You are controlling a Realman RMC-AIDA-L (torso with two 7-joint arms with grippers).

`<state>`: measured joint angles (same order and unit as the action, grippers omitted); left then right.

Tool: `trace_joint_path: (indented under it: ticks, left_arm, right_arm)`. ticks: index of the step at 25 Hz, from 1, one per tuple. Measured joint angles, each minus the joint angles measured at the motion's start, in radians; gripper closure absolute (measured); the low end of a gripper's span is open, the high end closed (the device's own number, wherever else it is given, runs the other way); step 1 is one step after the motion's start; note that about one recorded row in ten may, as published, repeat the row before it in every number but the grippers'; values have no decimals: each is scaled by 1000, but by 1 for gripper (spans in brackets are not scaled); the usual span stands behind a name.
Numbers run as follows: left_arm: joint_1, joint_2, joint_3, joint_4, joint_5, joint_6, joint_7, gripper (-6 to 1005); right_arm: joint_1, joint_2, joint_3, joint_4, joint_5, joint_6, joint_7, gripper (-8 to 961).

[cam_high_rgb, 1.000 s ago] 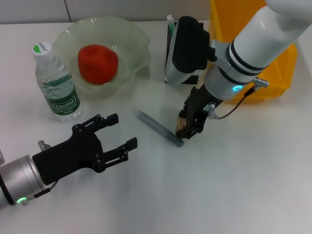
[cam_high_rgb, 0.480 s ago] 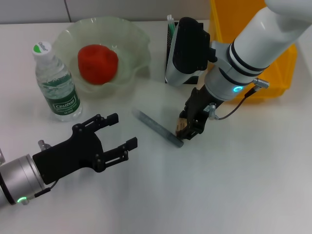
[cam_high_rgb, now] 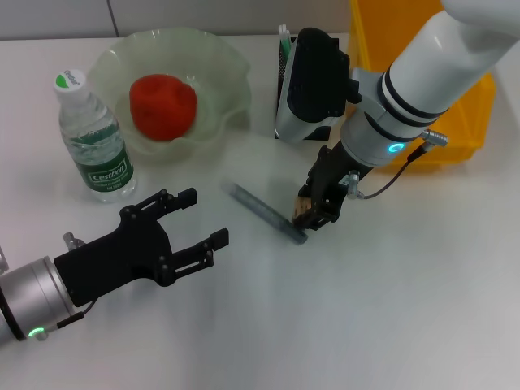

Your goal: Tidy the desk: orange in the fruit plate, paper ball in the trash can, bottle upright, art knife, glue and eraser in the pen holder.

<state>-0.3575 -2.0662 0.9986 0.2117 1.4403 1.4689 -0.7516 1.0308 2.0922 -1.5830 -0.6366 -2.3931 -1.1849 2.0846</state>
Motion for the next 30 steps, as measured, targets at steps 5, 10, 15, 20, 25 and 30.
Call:
trace_joint_path:
  ticks: [5,10,15,20,25,30]
  left_arm:
    - [0,0,0,0,0,0,0,199]
    - [0,0,0,0,0,1,0,199]
    - [0,0,0,0,0,1,0,199]
    - [0,0,0,0,0,2,0,199]
    - [0,0,0,0,0,3,0,200]
    - [0,0,0,0,0,3,0,200]
  right_arm:
    - [1,0,0,0,0,0,0,490]
    - [2,0,0,1,0,1,0,495]
    - [1,0,0,-1,0,1,0,504]
    - [-1,0,1,-5,0,1,4,513]
    - [-22,-2,13,-45,21,-12,9,543]
    - [-67,-7,87,-131,29,-51,12,551]
